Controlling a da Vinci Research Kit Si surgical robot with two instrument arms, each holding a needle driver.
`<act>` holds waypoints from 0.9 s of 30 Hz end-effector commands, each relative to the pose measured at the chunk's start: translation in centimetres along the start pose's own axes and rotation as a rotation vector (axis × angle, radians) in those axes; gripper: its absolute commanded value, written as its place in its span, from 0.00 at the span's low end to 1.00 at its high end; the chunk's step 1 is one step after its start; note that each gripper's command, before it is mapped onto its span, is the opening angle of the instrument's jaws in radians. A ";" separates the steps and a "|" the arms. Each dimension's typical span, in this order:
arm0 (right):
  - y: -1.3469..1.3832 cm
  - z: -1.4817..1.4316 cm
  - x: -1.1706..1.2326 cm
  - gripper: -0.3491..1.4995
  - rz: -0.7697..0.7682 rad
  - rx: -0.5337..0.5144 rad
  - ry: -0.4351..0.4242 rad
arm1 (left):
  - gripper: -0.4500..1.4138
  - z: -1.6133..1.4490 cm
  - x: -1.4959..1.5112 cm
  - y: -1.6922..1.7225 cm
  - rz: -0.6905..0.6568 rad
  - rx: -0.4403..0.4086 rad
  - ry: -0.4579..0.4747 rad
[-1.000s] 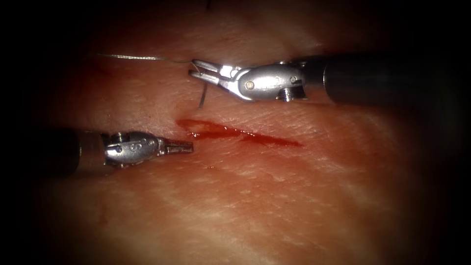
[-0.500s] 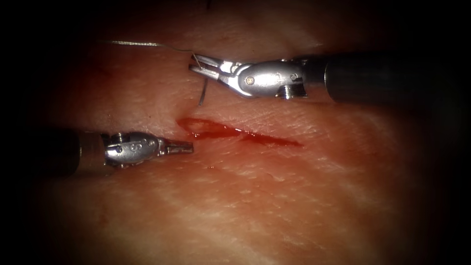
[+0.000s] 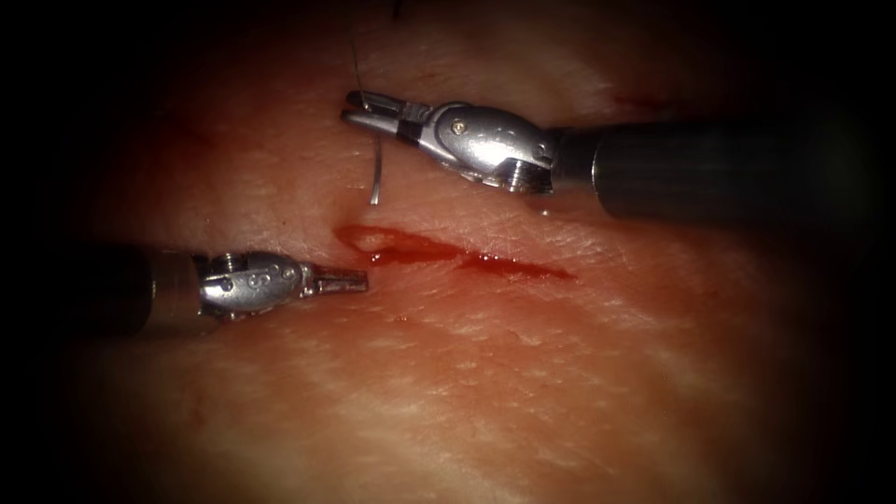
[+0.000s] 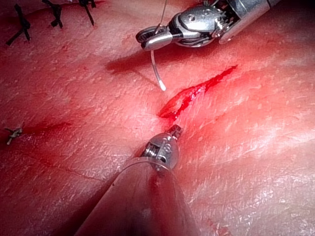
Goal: Wound Closure
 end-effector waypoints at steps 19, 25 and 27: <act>-0.21 0.08 -0.17 0.00 0.322 0.031 -0.067 | 0.01 0.08 -0.05 0.03 -0.001 -0.006 -0.002; -0.26 0.07 -0.19 0.00 0.502 0.054 -0.074 | 0.01 0.08 -0.05 0.03 -0.001 -0.006 -0.002; -0.30 0.06 -0.22 0.00 0.522 0.059 -0.075 | 0.01 0.07 -0.05 0.03 0.000 -0.006 -0.002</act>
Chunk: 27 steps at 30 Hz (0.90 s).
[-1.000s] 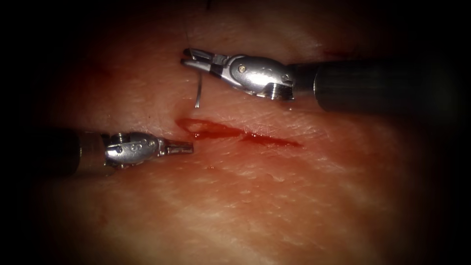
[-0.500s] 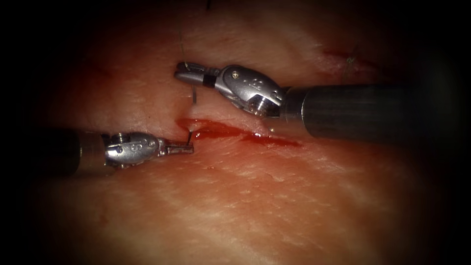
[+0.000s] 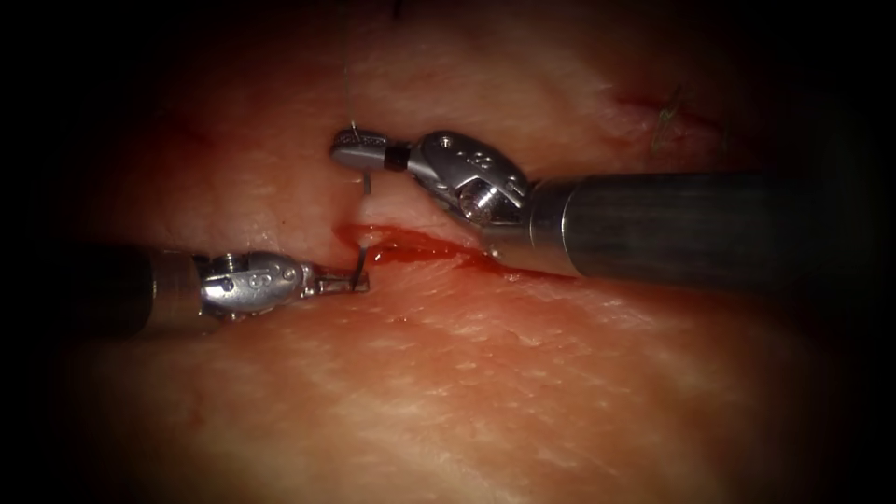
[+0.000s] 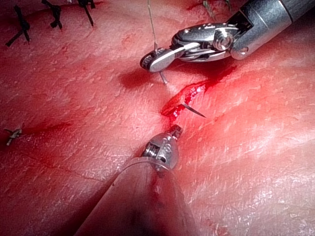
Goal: Wound Closure
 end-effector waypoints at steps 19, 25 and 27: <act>0.02 0.17 -0.04 0.86 -0.240 -0.117 -0.092 | 0.00 0.07 -0.04 0.04 -0.001 -0.003 0.000; -0.04 0.20 -0.02 0.76 -0.316 -0.160 -0.144 | 0.00 0.07 -0.04 0.04 -0.001 -0.003 0.000; -0.04 0.17 -0.02 0.40 -0.322 -0.145 -0.147 | 0.00 0.07 -0.04 0.04 -0.001 -0.003 0.000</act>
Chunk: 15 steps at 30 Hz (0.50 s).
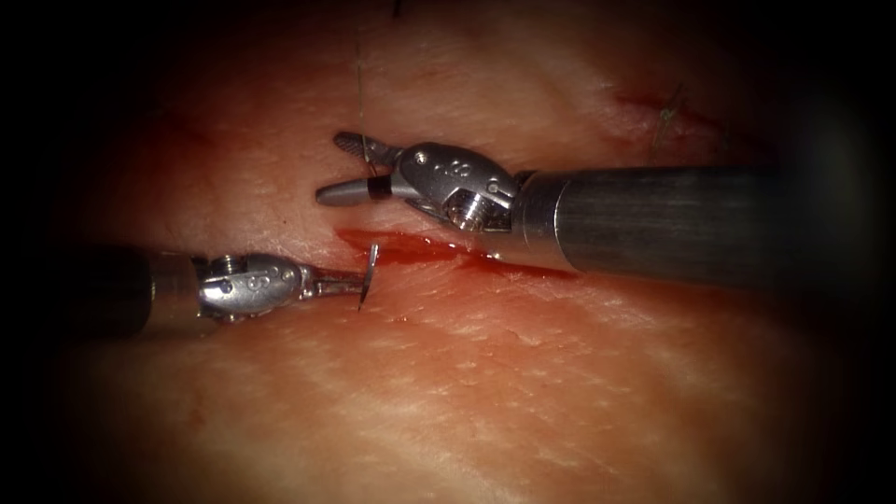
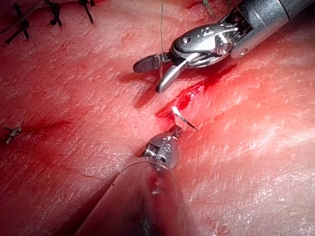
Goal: Wound Closure
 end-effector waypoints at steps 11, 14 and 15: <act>-0.01 -0.02 -0.10 0.00 0.172 0.050 -0.046 | 0.00 0.08 -0.05 0.03 -0.001 -0.003 0.000; 0.06 -0.01 -0.10 0.00 0.279 0.061 -0.061 | 0.00 0.08 -0.05 0.03 -0.001 -0.003 0.000; 0.07 0.00 -0.10 0.00 0.289 0.067 -0.079 | 0.00 0.08 -0.05 0.03 -0.001 -0.003 0.000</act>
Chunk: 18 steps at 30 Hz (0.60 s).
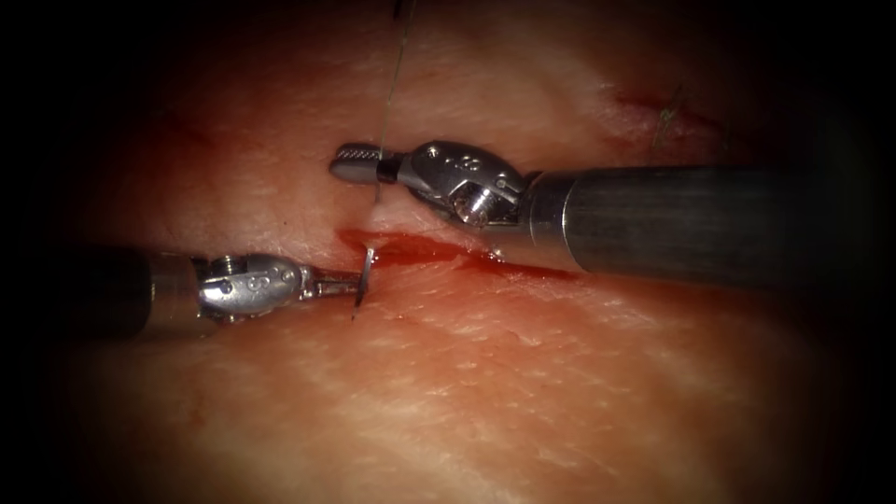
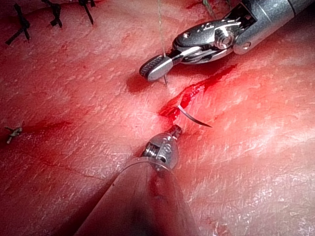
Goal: Wound Closure
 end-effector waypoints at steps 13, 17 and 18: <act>0.12 0.03 0.23 0.00 -0.209 -0.036 -0.013 | 0.00 0.08 -0.05 0.03 -0.001 -0.003 0.000; 0.08 0.05 0.18 0.00 -0.132 -0.024 -0.011 | 0.00 0.09 -0.04 0.03 -0.001 -0.005 0.000; 0.07 0.06 0.16 0.00 -0.087 -0.017 -0.015 | 0.00 0.09 -0.05 0.03 -0.001 -0.005 0.000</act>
